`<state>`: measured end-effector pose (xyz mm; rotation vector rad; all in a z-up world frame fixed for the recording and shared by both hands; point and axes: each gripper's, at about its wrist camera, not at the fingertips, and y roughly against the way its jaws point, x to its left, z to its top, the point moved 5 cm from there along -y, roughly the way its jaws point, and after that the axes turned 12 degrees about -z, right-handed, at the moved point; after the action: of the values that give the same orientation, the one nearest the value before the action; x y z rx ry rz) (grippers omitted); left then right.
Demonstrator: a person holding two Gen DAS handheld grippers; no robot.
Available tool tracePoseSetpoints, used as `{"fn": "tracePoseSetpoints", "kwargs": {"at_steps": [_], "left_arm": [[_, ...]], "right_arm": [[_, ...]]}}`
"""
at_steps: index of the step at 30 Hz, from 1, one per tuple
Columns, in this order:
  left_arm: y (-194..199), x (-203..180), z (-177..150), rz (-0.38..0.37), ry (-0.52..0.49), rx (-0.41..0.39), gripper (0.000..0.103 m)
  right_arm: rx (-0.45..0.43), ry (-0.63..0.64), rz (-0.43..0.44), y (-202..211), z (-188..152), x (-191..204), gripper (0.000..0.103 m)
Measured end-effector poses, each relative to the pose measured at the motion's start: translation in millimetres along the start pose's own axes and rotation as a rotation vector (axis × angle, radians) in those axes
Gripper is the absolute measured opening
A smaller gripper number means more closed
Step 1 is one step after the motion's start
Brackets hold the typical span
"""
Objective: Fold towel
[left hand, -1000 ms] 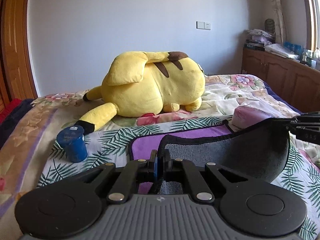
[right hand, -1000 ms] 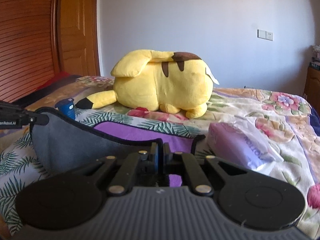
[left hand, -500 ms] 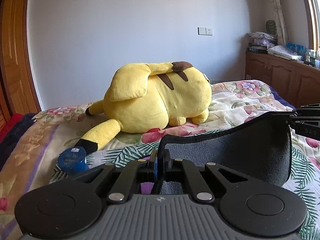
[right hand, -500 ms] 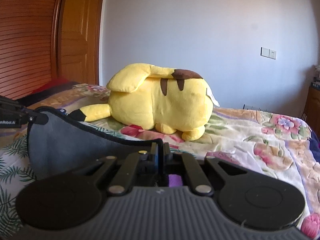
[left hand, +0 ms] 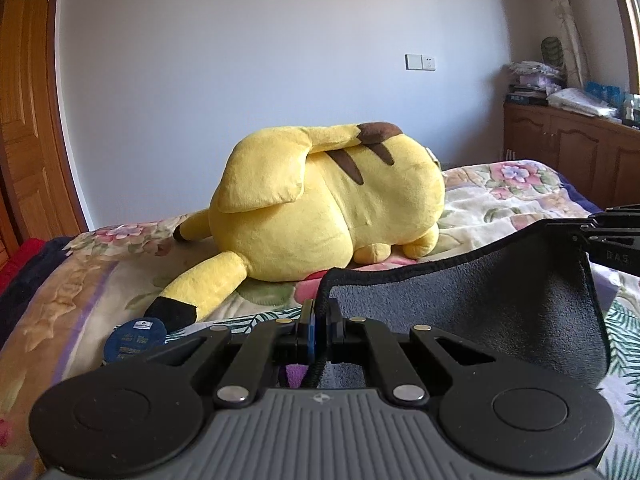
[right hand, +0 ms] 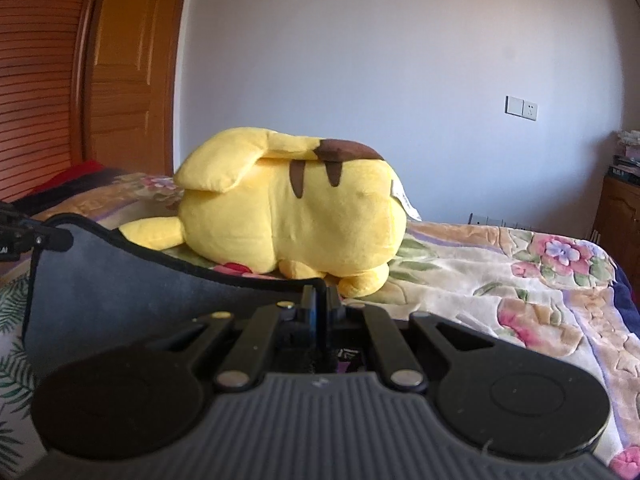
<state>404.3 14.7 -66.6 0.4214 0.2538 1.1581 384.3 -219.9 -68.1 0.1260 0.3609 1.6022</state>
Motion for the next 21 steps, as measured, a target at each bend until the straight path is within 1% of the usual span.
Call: {"fn": "tracePoseSetpoints", "kwargs": {"at_steps": [4, 11, 15, 19, 21], "left_arm": [[-15.9, 5.4, -8.0, 0.018, -0.006, 0.011, 0.005], [-48.2, 21.2, -20.8, 0.039, 0.001, 0.057, 0.005], [-62.8, 24.7, -27.4, 0.039, 0.007, 0.075, 0.005], [-76.3, 26.4, -38.3, 0.047, 0.009, 0.112, 0.005], [-81.5, 28.4, -42.8, 0.054, 0.021, 0.129, 0.01]], "right_arm": [[0.013, 0.012, -0.005, -14.5, -9.8, 2.7, 0.005], [0.047, 0.021, -0.008, -42.4, -27.7, 8.3, 0.005], [0.074, 0.023, -0.002, -54.4, -38.3, 11.6, 0.005], [0.108, 0.03, 0.004, -64.7, -47.4, 13.3, 0.005], [0.119, 0.035, 0.011, -67.6, -50.5, 14.5, 0.005]]}}
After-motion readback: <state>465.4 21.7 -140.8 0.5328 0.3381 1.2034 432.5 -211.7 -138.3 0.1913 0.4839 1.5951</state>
